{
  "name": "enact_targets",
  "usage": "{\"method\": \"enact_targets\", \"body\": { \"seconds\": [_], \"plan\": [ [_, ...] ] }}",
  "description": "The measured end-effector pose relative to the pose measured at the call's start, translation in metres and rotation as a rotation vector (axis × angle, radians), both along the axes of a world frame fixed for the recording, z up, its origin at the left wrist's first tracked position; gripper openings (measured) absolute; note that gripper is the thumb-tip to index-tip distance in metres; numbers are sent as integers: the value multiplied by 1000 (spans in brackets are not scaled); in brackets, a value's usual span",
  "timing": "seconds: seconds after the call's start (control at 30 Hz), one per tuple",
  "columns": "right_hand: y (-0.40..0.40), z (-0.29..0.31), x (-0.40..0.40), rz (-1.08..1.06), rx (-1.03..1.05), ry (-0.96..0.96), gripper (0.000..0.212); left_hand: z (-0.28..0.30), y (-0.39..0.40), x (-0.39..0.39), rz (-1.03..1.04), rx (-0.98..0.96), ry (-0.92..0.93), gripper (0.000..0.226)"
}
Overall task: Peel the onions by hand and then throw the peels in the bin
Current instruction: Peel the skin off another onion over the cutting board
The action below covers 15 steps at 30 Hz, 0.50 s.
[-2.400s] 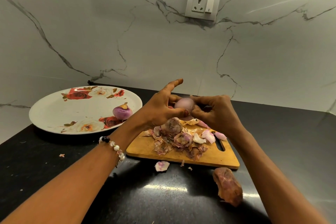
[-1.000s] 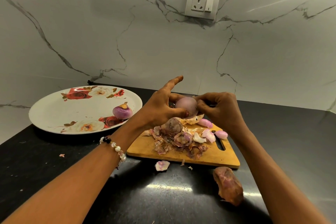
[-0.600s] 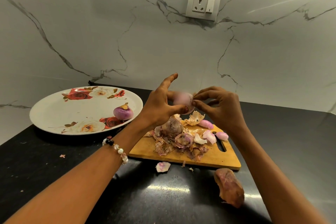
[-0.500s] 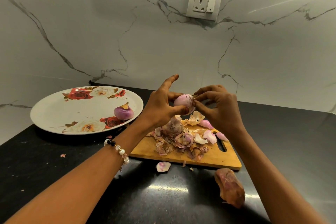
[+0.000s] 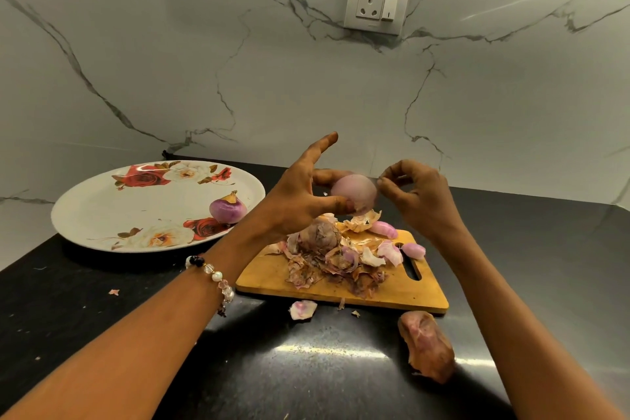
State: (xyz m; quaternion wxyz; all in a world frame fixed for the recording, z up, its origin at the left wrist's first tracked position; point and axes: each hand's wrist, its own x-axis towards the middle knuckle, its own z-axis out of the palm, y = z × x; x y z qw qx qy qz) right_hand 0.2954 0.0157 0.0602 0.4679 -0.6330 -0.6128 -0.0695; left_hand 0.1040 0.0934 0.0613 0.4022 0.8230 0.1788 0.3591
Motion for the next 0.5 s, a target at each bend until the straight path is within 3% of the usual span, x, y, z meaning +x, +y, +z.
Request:
{"method": "enact_targets", "body": {
  "seconds": [0.13,0.37,0.5],
  "plan": [
    [-6,7,-7,246,66,146,19,1,2,0,17,15,4,99],
    [-8,4,-17,251,94,-204,28,-2,1,3,37,88,29,98],
    [-7,2,-18,215,126,-277,25,-3,1,2,35,93,30,99]
  ]
}}
